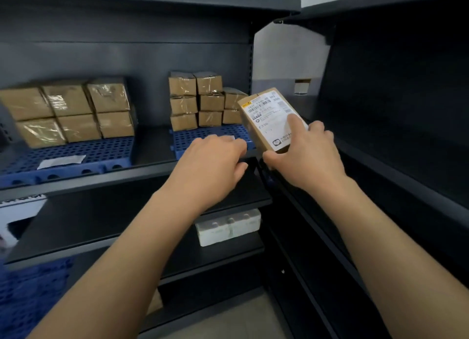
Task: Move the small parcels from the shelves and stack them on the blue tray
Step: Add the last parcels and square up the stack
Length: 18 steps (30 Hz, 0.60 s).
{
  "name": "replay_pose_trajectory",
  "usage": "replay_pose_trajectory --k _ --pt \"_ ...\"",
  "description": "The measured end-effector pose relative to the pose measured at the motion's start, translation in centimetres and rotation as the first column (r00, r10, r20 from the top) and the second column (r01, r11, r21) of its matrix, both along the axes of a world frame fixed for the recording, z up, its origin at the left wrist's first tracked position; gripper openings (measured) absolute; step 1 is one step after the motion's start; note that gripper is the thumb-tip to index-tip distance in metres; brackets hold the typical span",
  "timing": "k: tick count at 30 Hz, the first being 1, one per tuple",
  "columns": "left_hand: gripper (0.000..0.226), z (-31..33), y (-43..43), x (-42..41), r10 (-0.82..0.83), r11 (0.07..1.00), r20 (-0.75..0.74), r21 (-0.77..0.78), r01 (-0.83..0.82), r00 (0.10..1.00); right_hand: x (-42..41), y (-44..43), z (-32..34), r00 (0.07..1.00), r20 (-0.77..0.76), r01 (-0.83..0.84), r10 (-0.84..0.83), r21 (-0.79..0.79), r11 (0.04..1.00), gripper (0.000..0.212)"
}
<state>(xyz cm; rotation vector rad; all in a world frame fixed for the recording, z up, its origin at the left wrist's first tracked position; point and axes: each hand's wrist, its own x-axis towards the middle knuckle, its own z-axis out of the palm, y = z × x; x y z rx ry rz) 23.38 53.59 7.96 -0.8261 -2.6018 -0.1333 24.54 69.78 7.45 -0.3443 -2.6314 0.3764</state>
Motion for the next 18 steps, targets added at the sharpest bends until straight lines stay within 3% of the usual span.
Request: replay_pose_trajectory --k 11,18 --pt "0.022 1.2 3.9 -9.5 0.106 0.994 -0.018 -0.034 -0.106 0.994 -12.7 3.9 1.8 0.997 0.006 -0.077 0.077 -0.023 0.997 0.073" --pt "0.023 1.6 4.1 -16.8 0.097 0.993 -0.051 -0.066 -0.1 0.994 -20.4 3.9 2.8 0.999 -0.008 -0.037 0.037 -0.011 0.999 0.076"
